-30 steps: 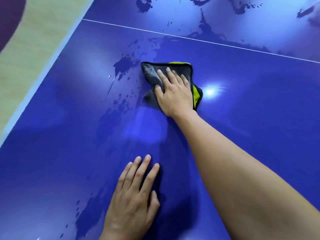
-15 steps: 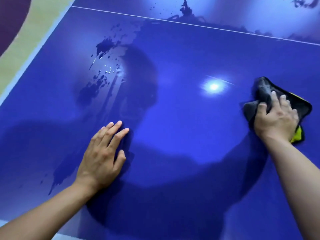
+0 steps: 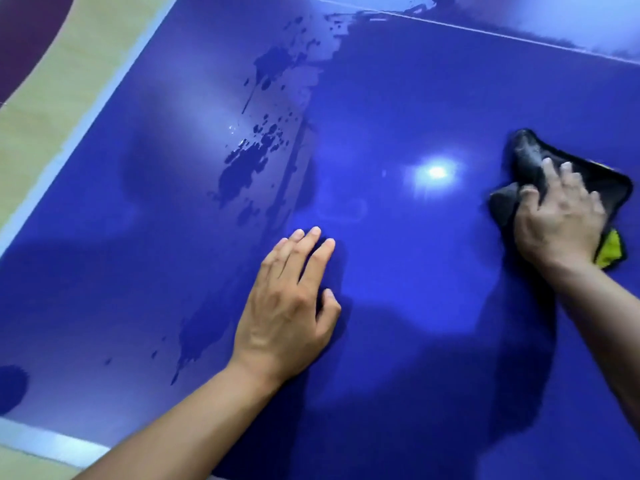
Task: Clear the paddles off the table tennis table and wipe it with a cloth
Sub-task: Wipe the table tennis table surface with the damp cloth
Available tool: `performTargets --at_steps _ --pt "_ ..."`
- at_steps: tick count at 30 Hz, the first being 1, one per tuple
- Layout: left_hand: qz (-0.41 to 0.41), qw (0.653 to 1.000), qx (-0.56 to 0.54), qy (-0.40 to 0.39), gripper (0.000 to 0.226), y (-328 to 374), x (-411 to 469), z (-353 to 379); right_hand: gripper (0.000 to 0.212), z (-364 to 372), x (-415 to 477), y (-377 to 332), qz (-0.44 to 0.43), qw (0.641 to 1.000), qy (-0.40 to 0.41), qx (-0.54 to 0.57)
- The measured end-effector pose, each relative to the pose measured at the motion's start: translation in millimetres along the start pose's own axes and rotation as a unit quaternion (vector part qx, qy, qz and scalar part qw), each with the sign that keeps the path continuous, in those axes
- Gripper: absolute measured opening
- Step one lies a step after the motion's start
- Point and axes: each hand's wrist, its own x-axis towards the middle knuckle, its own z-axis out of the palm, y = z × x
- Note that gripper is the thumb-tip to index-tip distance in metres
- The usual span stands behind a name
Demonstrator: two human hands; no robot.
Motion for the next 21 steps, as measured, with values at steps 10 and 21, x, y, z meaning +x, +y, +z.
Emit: performTargets --at_steps 10,21 --pt "0.03 0.999 -0.002 0.01 0.057 -7.2 -86.4 -28.1 0.06 35.5 -81.2 -230.5 -0.231 0.969 -0.089 0.016" --pt "0.023 0.999 0.027 -0.031 0.06 -3.1 -129.9 -20.8 0.06 22.3 -100.7 -202.6 -0.216 0.97 -0.104 0.048"
